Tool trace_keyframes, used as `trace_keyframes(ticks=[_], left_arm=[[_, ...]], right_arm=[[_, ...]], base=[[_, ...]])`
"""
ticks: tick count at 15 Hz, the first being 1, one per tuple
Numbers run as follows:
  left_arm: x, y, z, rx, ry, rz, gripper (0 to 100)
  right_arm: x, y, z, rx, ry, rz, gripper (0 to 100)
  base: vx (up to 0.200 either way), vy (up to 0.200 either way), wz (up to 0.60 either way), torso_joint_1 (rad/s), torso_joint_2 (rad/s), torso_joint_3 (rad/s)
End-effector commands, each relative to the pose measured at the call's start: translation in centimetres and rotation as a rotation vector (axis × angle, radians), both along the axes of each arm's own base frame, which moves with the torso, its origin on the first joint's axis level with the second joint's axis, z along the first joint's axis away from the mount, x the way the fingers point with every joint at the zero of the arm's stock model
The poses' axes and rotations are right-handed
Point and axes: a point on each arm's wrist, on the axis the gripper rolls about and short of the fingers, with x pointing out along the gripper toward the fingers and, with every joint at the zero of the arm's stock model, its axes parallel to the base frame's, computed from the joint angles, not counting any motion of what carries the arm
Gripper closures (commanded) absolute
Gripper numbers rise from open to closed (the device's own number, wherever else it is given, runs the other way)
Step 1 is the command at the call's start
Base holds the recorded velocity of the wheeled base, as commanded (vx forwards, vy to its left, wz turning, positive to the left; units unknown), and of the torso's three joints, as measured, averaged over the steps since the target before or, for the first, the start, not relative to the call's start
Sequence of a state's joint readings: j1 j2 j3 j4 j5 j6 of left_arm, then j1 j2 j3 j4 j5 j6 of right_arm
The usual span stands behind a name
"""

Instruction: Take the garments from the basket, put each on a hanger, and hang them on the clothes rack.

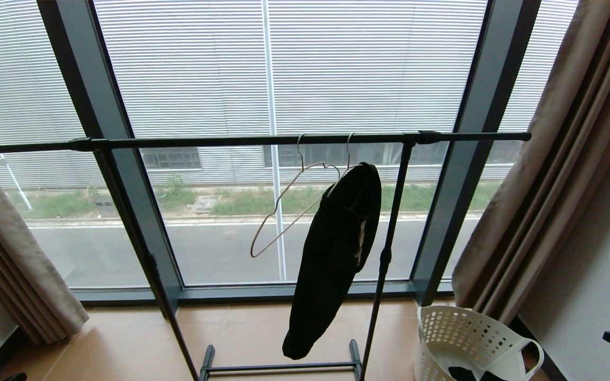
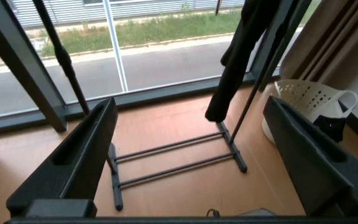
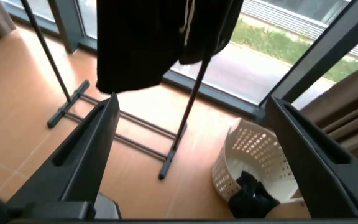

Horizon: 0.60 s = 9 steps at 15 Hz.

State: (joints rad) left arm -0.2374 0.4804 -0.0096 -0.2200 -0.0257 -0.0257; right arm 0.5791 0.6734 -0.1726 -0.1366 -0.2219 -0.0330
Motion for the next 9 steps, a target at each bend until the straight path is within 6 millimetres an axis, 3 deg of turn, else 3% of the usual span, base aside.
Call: trace_keyframes(ticks=[1, 4, 9], left_arm=[[-2.2, 0.5, -1.2, -0.017, -0.077, 0.004, 0], [-3.3, 0.8, -2.3, -0.014, -0.092, 0.015, 0], [-3.8, 0.7, -2.4, 0.048, -0.146, 0.259, 0]], right_arm=[[-1.8, -1.2, -2.0, 0.029, -0.044, -0.006, 0], [-2.6, -1.9, -3.8, 0.027, -0.042, -0.081, 0], [-3.9, -2.7, -4.8, 0.039, -0.080, -0.271, 0]], base=[[0.000, 0.000, 0.00, 0.000, 0.00, 0.000], [0.000, 0.000, 0.00, 0.000, 0.00, 0.000], [0.000, 0.000, 0.00, 0.000, 0.00, 0.000]])
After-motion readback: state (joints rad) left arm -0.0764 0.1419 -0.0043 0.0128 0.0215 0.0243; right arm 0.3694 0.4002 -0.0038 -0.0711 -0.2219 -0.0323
